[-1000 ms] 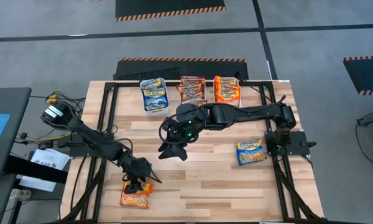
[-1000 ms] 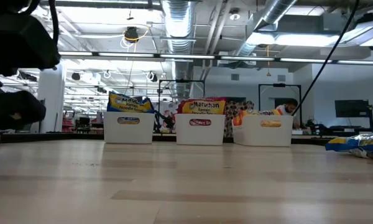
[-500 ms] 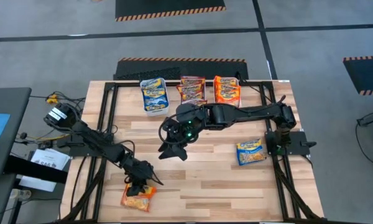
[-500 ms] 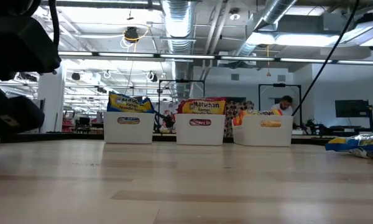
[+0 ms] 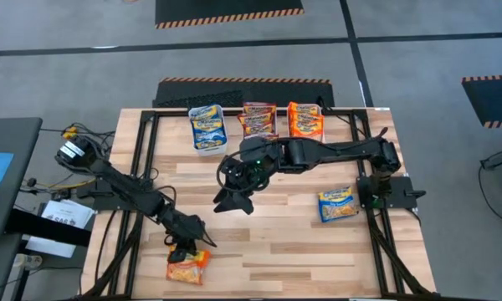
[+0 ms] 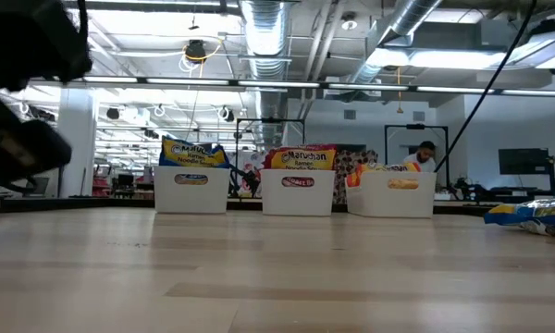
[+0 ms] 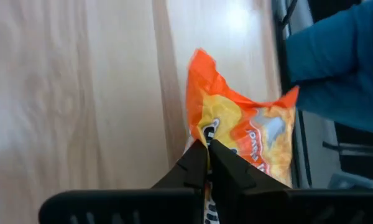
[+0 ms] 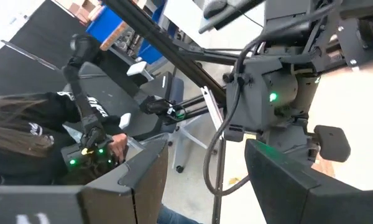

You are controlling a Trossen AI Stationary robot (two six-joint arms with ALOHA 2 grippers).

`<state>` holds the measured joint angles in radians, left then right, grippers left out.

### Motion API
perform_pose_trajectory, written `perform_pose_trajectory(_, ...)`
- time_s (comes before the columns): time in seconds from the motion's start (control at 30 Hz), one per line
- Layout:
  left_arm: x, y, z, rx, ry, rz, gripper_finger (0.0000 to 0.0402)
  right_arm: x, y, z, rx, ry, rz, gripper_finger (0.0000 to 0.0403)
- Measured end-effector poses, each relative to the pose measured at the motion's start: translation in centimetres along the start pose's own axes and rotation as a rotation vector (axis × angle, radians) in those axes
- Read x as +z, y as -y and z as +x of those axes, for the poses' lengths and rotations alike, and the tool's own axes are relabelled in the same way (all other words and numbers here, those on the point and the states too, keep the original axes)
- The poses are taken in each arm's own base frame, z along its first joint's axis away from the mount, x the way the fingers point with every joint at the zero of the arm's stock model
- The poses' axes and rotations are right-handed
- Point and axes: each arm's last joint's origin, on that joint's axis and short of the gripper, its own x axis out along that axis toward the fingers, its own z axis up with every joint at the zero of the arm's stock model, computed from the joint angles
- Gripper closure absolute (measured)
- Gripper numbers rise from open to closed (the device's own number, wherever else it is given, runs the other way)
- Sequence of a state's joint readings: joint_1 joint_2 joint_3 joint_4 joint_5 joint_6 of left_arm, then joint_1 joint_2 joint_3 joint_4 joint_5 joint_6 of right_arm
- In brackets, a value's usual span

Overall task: Sort Maruchan noodles
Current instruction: Put the orange noodle pack into the right white bin

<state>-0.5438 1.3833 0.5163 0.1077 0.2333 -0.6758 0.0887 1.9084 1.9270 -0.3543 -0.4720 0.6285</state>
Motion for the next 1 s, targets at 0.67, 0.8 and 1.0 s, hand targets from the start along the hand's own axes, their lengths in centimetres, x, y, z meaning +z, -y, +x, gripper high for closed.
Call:
perform_pose_trajectory(0.67,0.6,0.8,-9.0,0.134,0.298,-0.026,0.0401,2.7,2.6,-4.2,-0.017,0.022,0.001,0.0163)
perform_pose_trajectory(0.8,0.6,0.5,-8.4,0.157,0.27,-0.033,0.0401,1.6,3.7,-3.3,-0.071,-0.07,-0.116,0.0163)
perform_pose_trajectory(1.0,0.6,0.3,-7.6,0.175,0.24,-0.04,0.0401,-0.6,5.7,0.4,-0.097,-0.173,-0.144,0.0163)
